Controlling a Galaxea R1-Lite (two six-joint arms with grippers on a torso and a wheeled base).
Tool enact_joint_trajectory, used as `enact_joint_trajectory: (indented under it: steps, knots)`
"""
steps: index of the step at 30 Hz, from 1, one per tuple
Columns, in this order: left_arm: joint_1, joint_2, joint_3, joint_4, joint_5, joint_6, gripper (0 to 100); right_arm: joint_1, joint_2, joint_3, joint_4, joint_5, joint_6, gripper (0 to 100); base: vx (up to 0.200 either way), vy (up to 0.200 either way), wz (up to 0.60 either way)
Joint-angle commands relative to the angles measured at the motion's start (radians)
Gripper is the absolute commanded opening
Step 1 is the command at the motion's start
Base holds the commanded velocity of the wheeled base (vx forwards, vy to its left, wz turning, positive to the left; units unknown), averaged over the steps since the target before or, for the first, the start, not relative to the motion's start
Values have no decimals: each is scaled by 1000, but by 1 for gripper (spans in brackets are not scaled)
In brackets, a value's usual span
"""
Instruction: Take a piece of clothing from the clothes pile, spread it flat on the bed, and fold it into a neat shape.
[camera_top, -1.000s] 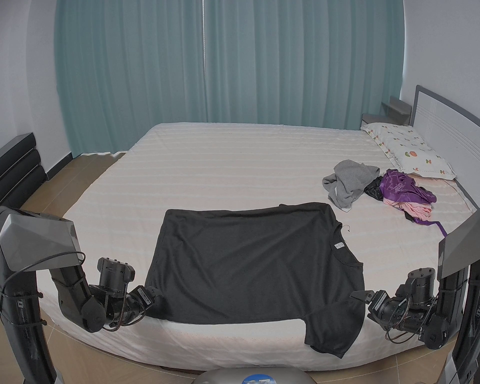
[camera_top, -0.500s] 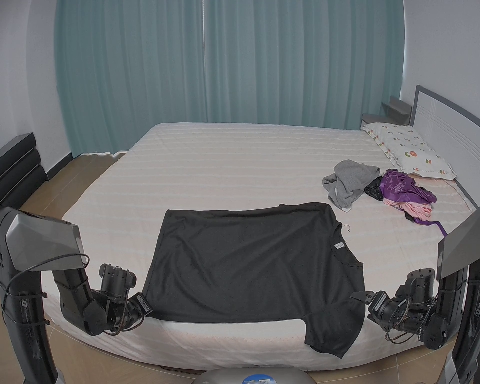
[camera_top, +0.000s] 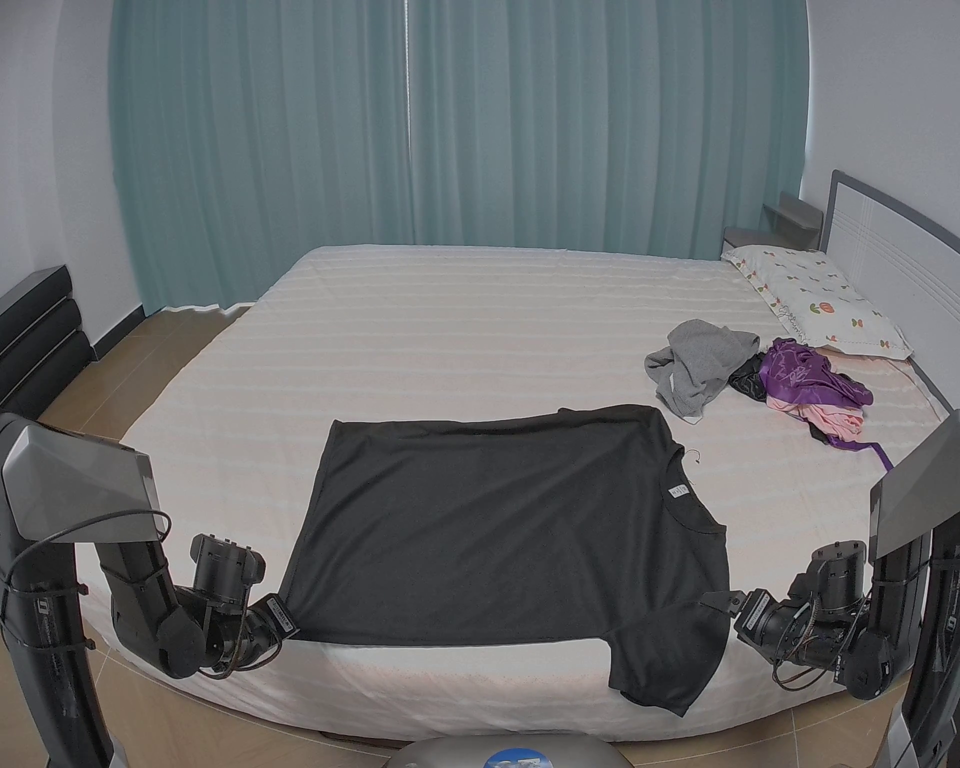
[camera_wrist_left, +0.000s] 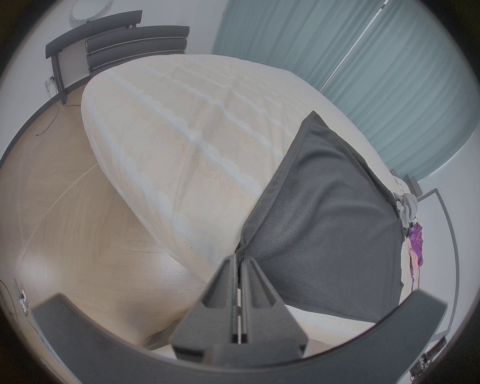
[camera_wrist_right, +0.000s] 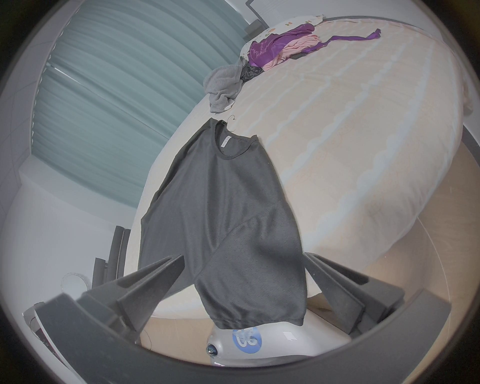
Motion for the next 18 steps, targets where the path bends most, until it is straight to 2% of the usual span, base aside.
enact_joint_trajectory:
  steps: [1,5,7,18]
  knots:
    - [-2,-1,-1,0,-6,-4,0,-16,26,12,-13,0,-15,100,0,0,0]
    - [1,0,-1,0,-21,-5,0,-27,48,-4,-13,0,-49,100,0,0,0]
    - [5,-6,2,0,-40,-7,0,-44,63,-30,-13,-7,-106,100,0,0,0]
    - [5,-9,4,-7,-49,-17,0,-64,95,-142,5,-10,-124,100,0,0,0]
